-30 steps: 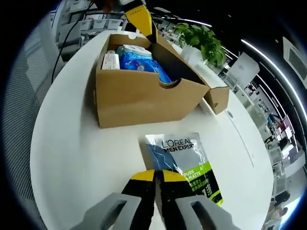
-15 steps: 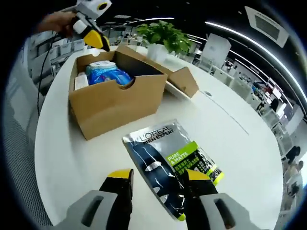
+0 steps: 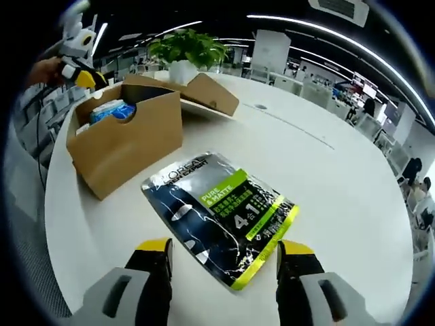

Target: Operate the shoe box by opening the lid, removing the specified soft item, and placing it in the target area until the item is outside and the box remains undamaged.

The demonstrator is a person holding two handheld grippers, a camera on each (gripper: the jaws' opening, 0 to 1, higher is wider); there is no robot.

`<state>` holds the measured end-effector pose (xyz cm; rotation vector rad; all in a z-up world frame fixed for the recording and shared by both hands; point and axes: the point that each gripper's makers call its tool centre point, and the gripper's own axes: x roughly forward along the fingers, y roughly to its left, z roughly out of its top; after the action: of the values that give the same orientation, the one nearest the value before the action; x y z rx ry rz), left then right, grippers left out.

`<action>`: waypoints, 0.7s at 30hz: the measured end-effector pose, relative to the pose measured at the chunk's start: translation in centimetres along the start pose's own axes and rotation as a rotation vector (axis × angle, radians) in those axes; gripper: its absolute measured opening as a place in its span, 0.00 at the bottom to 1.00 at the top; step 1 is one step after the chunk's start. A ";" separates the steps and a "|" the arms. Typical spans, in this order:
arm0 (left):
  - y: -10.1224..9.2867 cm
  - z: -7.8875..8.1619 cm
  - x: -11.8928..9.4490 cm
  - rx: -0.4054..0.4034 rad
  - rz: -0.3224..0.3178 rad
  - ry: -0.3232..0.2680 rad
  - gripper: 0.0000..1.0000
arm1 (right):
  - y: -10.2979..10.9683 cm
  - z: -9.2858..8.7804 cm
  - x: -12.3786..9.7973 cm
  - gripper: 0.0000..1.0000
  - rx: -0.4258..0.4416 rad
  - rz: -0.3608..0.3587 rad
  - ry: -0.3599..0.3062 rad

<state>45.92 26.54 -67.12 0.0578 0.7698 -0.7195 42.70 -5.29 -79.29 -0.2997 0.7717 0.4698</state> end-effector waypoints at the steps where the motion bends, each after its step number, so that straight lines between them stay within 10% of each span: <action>1: 0.2 0.0 -0.3 0.003 0.005 -0.001 0.28 | -0.1 -0.1 0.0 0.60 0.008 0.000 0.003; 21: 4.0 -1.4 -2.7 0.116 0.034 0.069 0.34 | -0.5 0.6 1.1 0.60 0.028 0.096 -0.018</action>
<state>46.19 31.57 -67.17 0.2012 0.7910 -0.7319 44.00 -5.09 -79.65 -0.2330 0.7772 0.5512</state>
